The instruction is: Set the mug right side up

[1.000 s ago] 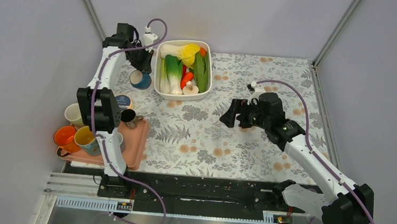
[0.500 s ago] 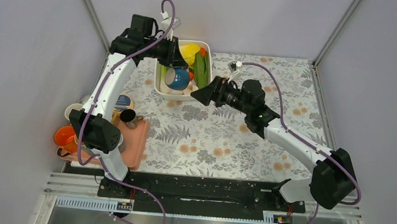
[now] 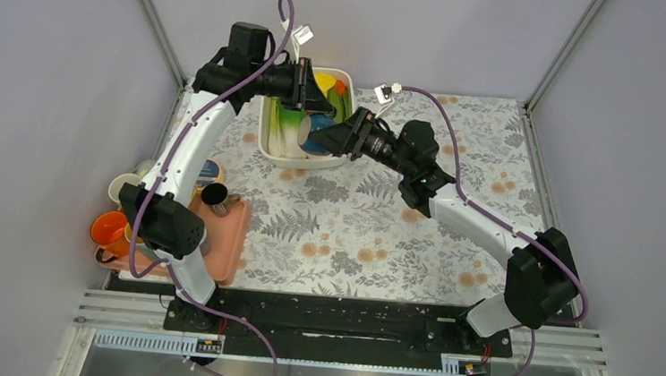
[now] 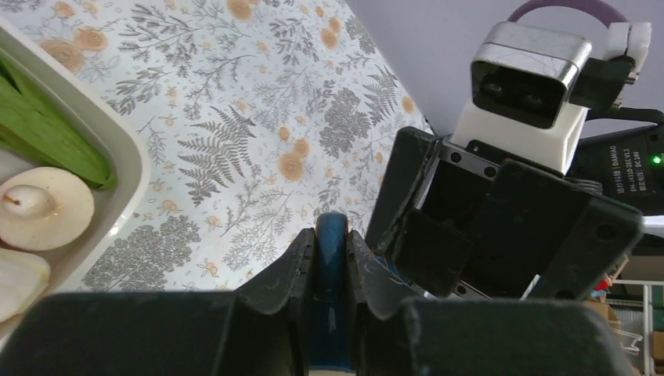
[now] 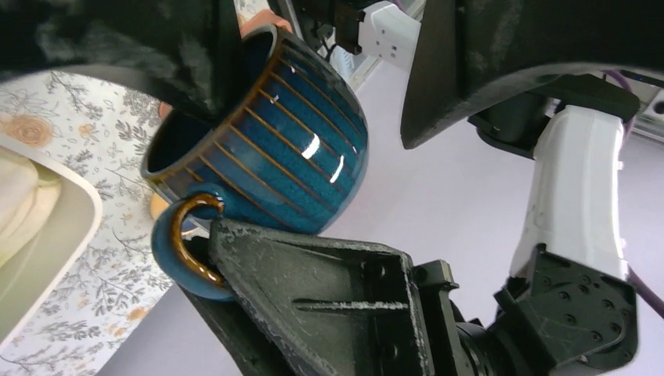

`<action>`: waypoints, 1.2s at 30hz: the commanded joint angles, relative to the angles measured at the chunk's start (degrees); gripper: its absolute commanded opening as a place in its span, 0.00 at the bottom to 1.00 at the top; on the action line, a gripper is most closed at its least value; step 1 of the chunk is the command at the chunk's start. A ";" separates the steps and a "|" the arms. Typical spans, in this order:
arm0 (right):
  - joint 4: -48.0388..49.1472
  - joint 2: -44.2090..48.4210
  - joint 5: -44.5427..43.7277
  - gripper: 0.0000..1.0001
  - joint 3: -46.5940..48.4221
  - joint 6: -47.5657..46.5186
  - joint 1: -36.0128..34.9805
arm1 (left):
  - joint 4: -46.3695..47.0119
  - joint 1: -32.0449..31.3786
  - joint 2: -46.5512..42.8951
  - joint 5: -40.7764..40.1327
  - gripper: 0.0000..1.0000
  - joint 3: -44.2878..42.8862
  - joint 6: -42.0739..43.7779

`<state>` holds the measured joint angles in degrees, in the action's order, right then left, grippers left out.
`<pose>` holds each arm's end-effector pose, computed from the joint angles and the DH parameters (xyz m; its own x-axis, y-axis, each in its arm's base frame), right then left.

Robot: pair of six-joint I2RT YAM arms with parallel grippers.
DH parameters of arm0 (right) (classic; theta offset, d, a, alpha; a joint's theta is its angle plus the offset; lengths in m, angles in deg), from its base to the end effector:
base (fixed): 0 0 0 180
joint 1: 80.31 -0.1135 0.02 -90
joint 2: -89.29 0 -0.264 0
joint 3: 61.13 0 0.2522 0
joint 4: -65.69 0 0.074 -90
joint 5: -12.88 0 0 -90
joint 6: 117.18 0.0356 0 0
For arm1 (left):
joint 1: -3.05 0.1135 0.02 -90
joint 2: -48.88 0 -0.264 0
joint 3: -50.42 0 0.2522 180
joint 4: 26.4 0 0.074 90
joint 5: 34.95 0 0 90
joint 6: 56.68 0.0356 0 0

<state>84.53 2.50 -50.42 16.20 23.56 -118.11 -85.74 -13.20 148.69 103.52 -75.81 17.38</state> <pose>0.2734 0.2323 0.3529 -0.6137 0.3994 -0.6811 -0.6679 0.1974 0.7176 0.3504 -0.1299 0.4328 -0.7183 0.0197 -0.6954 0.6152 0.4847 -0.6217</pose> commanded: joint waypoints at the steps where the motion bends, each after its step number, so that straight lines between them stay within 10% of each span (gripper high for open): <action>1: 5.62 0.52 0.94 0.62 2.80 1.56 -0.53 | 7.00 -0.89 -3.17 5.13 0.00 1.03 -4.81; 5: -4.31 2.86 -3.72 0.03 3.98 -7.41 -0.57 | 8.92 -0.94 -3.78 5.81 0.00 5.34 -4.74; 7: -13.34 4.80 -8.74 0.00 4.25 -15.36 -0.57 | 6.19 -0.53 -3.96 3.54 0.12 5.30 -1.26; 10: -27.96 7.38 -14.06 0.00 5.53 -31.63 -0.77 | 1.30 0.31 -4.72 -2.76 0.67 4.22 6.58; 14: -46.21 8.10 -19.10 0.00 7.90 -53.18 -3.02 | -2.29 3.03 -5.24 -7.98 0.94 3.42 12.20; 23: -62.18 3.49 -31.17 0.00 4.87 -96.15 -19.12 | -9.84 -3.36 -5.09 -16.84 0.96 3.27 26.23; 36: -64.25 -2.14 -33.79 0.00 11.12 -102.09 -23.88 | -13.36 -21.09 -9.24 -32.87 0.91 12.83 33.35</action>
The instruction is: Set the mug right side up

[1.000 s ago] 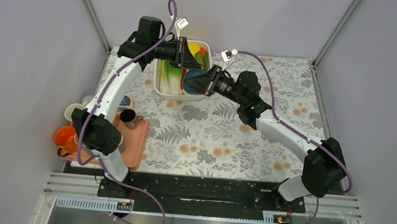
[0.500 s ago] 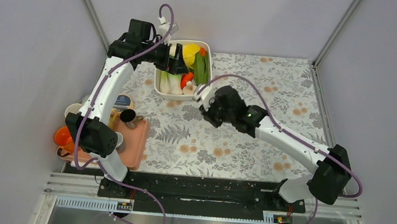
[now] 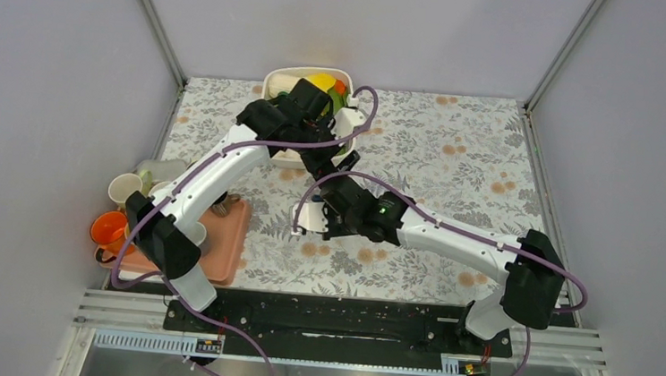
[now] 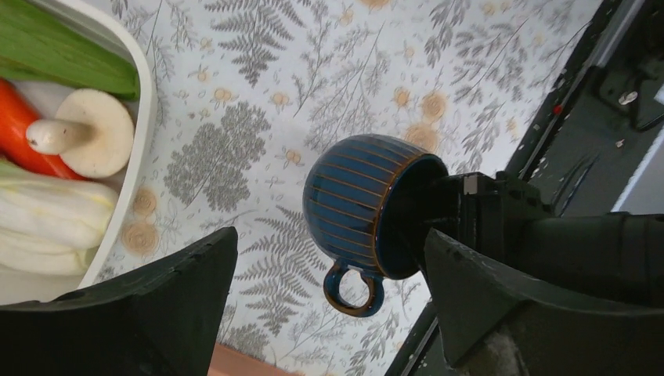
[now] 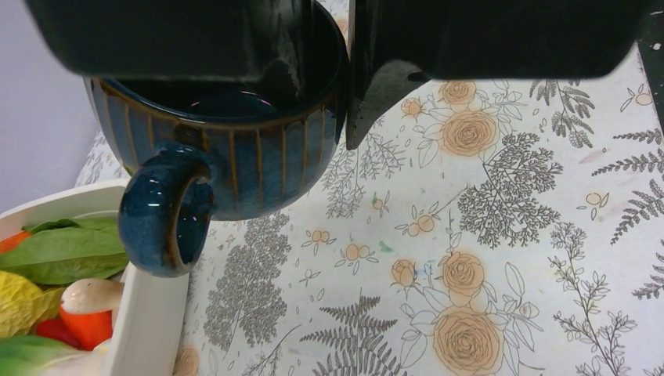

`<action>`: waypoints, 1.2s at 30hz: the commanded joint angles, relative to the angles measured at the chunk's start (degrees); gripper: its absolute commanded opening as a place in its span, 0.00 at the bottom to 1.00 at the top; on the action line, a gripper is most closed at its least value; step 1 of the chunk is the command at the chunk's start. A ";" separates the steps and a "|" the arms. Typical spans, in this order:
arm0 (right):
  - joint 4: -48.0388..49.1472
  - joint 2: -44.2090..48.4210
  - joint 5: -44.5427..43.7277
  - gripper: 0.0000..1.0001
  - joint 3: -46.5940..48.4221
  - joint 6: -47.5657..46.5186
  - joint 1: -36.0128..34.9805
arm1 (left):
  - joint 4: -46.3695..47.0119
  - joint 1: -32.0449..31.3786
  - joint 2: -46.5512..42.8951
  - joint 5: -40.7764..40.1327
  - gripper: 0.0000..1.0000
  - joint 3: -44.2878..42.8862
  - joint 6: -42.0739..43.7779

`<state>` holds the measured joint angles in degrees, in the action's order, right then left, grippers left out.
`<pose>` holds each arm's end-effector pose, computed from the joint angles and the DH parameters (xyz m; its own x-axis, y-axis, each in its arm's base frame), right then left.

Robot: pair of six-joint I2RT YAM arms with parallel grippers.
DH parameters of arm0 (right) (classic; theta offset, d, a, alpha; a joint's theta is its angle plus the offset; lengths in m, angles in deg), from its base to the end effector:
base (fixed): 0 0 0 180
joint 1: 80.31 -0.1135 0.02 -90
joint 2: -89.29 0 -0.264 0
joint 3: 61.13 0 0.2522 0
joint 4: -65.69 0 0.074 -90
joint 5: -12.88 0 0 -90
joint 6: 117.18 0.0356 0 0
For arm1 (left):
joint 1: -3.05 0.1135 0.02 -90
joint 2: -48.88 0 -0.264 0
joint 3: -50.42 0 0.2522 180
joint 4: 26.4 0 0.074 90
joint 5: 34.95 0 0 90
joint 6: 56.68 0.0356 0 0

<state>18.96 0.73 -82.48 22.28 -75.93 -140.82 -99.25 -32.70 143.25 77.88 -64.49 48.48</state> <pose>0.1664 0.2874 0.2687 0.3749 -0.8577 -0.3518 -0.8439 -0.1586 -0.5126 0.2692 -0.2108 0.3807 -0.4287 0.6056 -0.6704 0.8735 0.4673 -0.1365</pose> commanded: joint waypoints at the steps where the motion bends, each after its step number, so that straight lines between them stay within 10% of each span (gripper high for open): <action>1: 0.34 -0.92 -1.45 0.00 5.81 -1.99 -1.31 | 0.09 -2.43 -4.18 -7.99 0.91 2.40 2.59; 17: -10.91 -8.85 18.51 0.00 5.07 2.22 -1.71 | 5.66 1.50 -2.97 -9.99 0.92 12.01 -1.59; 30: -9.83 -19.09 15.58 0.01 6.66 4.13 -2.10 | 7.76 3.84 -2.31 -11.57 0.92 15.32 -2.93; 36: -9.21 -16.78 12.56 0.52 7.47 6.41 -2.42 | 8.26 3.89 -2.03 -11.65 0.92 15.57 -2.68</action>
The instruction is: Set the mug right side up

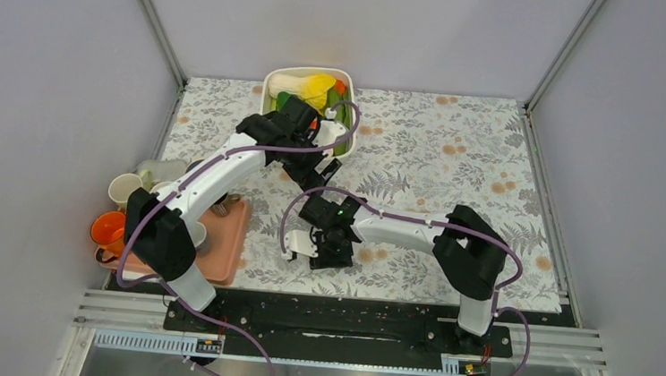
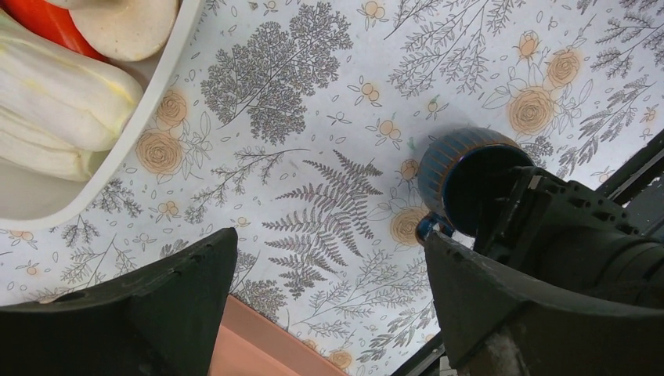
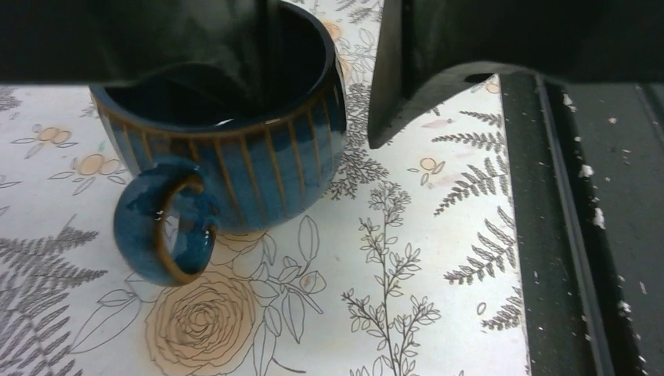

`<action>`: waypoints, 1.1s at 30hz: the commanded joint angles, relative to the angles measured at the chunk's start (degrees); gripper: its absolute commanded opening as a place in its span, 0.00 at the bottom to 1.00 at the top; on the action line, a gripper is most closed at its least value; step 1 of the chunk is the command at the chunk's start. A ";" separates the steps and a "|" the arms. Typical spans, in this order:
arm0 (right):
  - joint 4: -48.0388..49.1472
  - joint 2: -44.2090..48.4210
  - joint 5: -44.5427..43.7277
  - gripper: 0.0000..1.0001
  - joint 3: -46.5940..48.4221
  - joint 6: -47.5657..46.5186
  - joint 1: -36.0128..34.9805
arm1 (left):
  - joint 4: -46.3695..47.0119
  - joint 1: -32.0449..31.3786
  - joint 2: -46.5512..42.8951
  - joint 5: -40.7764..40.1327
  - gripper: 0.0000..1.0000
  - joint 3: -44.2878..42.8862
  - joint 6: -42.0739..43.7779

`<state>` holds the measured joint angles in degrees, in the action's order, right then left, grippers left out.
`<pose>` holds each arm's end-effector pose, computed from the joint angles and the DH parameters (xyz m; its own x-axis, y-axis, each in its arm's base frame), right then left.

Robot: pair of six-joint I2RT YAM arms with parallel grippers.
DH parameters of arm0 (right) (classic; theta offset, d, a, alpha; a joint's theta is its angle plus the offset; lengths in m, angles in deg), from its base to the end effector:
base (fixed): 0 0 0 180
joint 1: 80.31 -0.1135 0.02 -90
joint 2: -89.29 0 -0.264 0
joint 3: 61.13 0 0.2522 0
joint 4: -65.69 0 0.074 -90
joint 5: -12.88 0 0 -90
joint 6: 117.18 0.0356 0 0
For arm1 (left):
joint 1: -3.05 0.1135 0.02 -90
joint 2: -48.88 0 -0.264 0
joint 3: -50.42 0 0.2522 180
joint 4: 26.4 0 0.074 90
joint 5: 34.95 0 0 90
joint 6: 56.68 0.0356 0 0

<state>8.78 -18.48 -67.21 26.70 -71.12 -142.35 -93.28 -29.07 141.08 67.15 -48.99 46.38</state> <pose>0.1645 0.3230 0.1727 0.2877 -0.9158 -0.2801 -0.9566 -0.2892 -0.0372 0.2800 -0.1846 0.3150 -0.5744 0.6215 -0.5328 0.7590 0.6482 -0.0621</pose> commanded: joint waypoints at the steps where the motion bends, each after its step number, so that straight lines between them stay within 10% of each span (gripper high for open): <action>1: 1.01 3.66 -3.26 0.57 3.32 2.23 -0.97 | 2.53 0.41 0.11 -0.70 0.93 -0.09 -0.52; 14: 10.17 32.46 -4.93 0.80 -9.89 27.10 8.23 | 4.17 10.43 3.27 15.43 0.93 -8.06 -3.59; 24: 8.22 38.57 -10.48 0.80 -23.19 59.71 44.11 | -3.23 -7.24 2.04 11.48 0.91 1.42 21.41; 33: 10.59 39.67 -10.11 0.82 -26.16 60.60 46.44 | 3.21 -14.25 9.46 -1.04 0.92 4.52 26.34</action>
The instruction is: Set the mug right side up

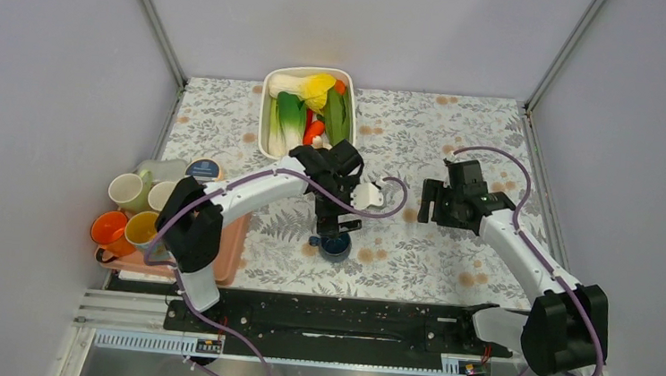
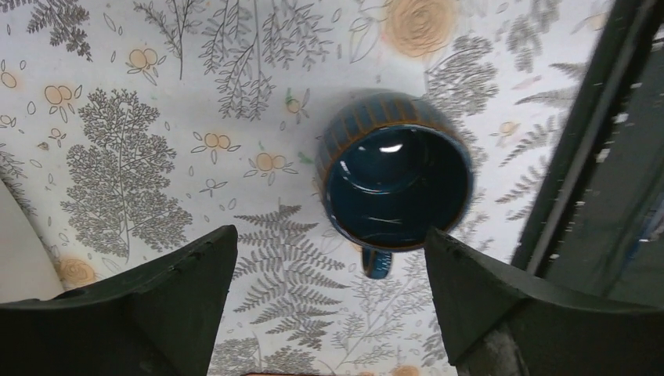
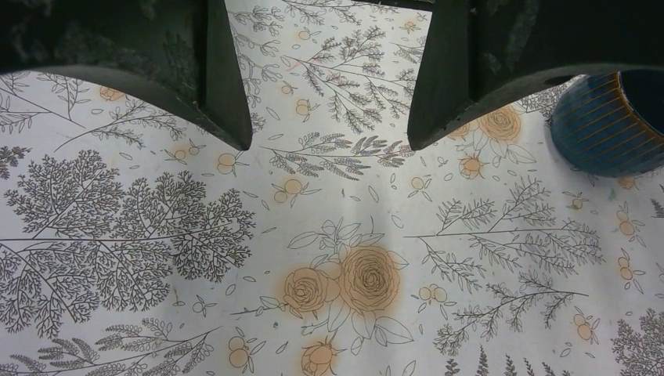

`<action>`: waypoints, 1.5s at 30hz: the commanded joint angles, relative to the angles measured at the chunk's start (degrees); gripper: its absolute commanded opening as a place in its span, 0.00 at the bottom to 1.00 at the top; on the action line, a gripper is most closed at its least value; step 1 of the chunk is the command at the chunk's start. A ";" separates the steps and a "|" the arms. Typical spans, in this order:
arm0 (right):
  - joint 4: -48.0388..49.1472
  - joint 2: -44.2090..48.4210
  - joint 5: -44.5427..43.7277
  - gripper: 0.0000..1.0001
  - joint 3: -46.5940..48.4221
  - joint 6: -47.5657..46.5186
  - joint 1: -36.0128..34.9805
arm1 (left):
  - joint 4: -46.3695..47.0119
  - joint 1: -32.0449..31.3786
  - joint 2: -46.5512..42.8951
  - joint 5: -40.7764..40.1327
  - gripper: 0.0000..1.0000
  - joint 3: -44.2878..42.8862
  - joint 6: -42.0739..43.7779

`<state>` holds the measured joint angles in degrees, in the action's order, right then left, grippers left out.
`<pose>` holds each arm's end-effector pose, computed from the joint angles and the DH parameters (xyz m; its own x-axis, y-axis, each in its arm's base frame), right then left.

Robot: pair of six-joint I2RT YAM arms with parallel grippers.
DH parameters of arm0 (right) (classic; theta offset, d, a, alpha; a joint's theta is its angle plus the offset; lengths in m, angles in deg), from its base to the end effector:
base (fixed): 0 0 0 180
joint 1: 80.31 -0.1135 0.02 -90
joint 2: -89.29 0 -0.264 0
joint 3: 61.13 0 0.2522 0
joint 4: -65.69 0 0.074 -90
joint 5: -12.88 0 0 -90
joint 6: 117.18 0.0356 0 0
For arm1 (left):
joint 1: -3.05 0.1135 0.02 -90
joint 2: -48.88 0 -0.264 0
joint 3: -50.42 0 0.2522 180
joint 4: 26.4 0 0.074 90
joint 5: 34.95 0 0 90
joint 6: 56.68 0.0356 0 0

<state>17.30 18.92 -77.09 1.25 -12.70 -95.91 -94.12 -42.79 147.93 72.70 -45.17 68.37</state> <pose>0.2328 0.0650 0.2358 -0.8439 0.0240 -0.5360 -0.0601 0.9885 0.1389 0.2348 -0.2572 0.2568 -0.1081 0.8969 -0.4289 0.9941 0.0961 -0.0497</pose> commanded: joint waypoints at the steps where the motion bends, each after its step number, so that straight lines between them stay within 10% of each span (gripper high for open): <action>1: 2.34 2.74 -0.22 0.82 -1.18 2.02 0.05 | 4.91 -0.84 3.36 -7.80 0.92 0.89 4.09; 8: 3.71 5.13 1.48 0.82 -2.61 1.01 0.04 | 10.98 -2.48 5.88 -10.33 0.79 5.47 2.73; 16: 4.10 4.64 2.67 0.81 -2.32 1.16 0.03 | 8.64 -1.69 4.62 -7.81 0.00 4.72 0.90; 32: 6.90 6.46 1.67 0.81 -5.72 0.77 -0.01 | -3.28 27.06 -24.54 -8.83 0.00 20.10 -2.71; 45: 8.00 6.07 1.90 0.81 -6.04 -0.93 0.03 | 6.01 40.39 -32.48 -22.17 0.00 30.97 -16.15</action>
<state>23.51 24.82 -75.51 -4.89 -12.50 -95.91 -93.92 -4.17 117.74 55.69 -16.18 56.66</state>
